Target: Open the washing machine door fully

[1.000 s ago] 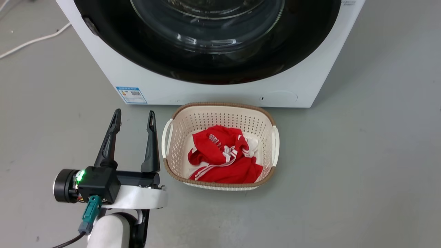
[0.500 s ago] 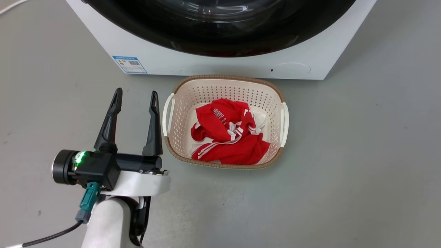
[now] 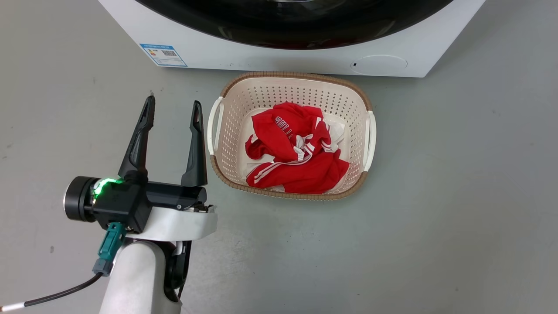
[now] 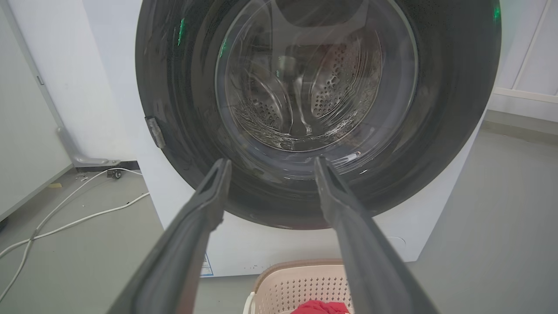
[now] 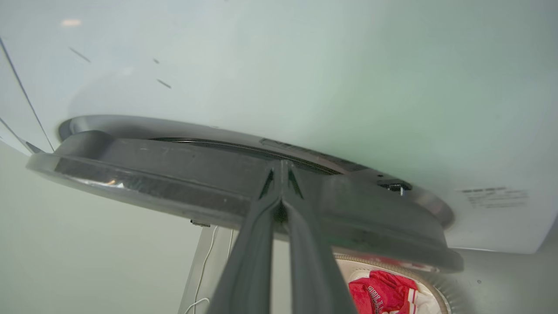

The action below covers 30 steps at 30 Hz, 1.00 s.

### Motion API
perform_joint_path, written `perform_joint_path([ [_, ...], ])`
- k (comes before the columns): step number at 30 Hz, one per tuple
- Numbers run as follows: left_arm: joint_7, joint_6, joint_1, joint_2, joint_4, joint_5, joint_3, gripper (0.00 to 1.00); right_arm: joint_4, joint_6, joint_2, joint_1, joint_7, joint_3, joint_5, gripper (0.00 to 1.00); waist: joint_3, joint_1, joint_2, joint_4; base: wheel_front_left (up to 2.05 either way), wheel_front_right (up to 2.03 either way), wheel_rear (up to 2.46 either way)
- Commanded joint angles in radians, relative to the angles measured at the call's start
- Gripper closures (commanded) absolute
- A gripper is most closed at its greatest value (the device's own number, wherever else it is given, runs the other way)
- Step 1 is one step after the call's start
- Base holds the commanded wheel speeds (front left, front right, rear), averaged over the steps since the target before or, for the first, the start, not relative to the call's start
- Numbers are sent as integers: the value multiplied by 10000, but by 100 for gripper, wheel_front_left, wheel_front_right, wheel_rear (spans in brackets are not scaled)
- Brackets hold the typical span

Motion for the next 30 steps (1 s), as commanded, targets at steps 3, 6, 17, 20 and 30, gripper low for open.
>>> perform_joint_path([
  [3,-27,54,-122,-10,-13,-14,-23,0,161,2,393,-91,306,-309,74,100,49,-1,0,0,0,0,0],
  [6,-27,78,-169,-10,36,-38,-59,0,269,14,544,-204,530,-686,160,100,44,-1,0,0,0,0,0],
  [17,-27,120,-130,-10,141,-68,-100,0,134,11,696,124,1737,-1274,-56,100,-179,-1,0,-57,0,0,0],
  [20,-27,134,-101,-10,175,-98,-111,0,-32,11,839,328,2259,-1411,-1,100,-293,-1,0,-70,0,0,0],
  [30,-27,168,234,-9,322,-102,-148,0,-890,10,1150,1495,3891,-1553,79,100,-1033,-1,0,-56,0,0,0],
])
